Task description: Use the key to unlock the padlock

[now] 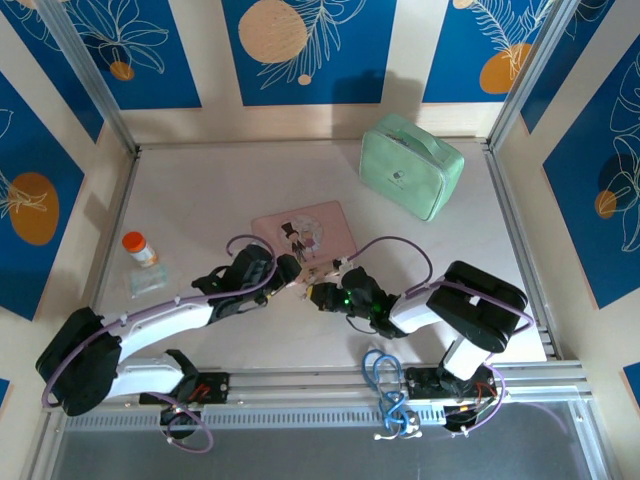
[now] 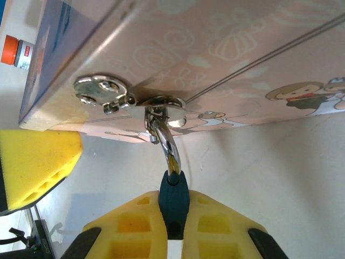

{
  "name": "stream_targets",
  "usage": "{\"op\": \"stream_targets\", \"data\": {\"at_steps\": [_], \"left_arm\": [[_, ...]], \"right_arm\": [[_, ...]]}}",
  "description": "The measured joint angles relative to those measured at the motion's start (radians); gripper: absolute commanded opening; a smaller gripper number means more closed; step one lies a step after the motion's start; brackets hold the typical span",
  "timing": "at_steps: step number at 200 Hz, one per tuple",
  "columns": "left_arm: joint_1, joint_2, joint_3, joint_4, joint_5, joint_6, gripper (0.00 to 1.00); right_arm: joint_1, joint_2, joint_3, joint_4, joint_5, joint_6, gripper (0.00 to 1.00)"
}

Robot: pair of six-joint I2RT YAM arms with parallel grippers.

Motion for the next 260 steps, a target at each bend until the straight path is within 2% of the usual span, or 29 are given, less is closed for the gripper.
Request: {"op": "stream_targets", "data": {"at_steps": [81,121,161,190,260], "left_arm": [[0.039,0.027,0.0,0.032,0.04,0.034,0.82],[0.043,0.021,0.024,-0.016,0.047,0.127,0.82],[0.061,-0.121,0.05,-0.18,-0.056,0.246,0.82],[0.091,-0.21,0.05,-0.232,-0.107,0.288,0.79],[0.169,-0.079,0.05,-0.214,-0.074,0.291,0.73]], "right_arm": [[0.006,0.0,0.007,-0.005,0.021,0.0,0.0],[0.006,0.0,0.013,-0.005,0.027,0.0,0.0],[0.007,0.0,0.024,-0.031,0.027,0.0,0.0],[0.007,0.002,0.025,-0.036,0.027,0.0,0.0],[0.007,0.011,0.029,-0.034,0.027,0.001,0.0]]}}
